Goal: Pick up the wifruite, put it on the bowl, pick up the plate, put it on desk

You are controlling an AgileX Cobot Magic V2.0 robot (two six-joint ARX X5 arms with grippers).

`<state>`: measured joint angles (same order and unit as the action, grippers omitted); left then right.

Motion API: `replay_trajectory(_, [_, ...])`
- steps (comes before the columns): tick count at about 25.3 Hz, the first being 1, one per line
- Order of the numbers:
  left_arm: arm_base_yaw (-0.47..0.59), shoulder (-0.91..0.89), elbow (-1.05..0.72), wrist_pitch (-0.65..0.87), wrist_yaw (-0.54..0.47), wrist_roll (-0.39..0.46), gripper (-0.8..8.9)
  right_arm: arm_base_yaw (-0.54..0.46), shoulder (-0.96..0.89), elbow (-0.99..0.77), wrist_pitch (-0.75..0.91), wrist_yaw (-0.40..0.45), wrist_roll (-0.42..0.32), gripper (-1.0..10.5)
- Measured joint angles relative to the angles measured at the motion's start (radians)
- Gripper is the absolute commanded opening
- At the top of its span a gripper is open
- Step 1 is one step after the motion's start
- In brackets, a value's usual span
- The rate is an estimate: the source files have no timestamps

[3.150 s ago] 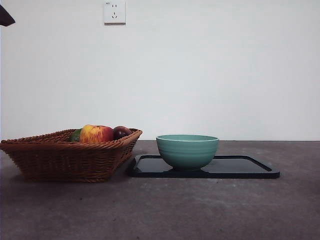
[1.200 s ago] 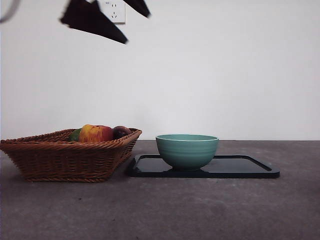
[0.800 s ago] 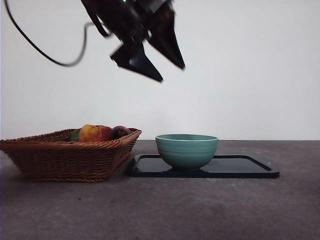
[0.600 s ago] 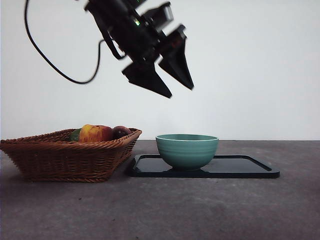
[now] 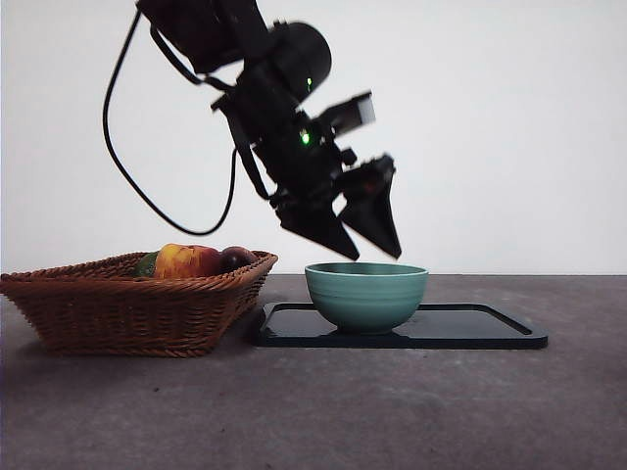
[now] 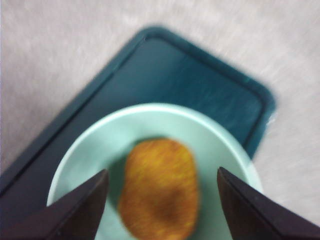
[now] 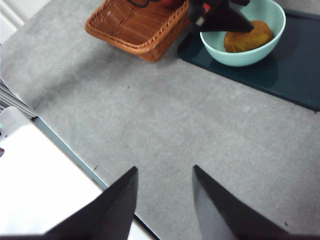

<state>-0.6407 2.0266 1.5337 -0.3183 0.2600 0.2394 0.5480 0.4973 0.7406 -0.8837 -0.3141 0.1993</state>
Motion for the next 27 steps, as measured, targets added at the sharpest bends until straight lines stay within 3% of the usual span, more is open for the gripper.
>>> replay_trajectory(7, [-0.009,0.024,0.0,0.011,-0.023,0.063,3.39,0.0,0.0,0.0,-0.004,0.0,0.0,1.7])
replay_trajectory(27, [-0.018,0.043,0.0,0.019,-0.005,0.067,3.39,0.0,0.0,0.0,-0.005,0.028,0.0,1.7])
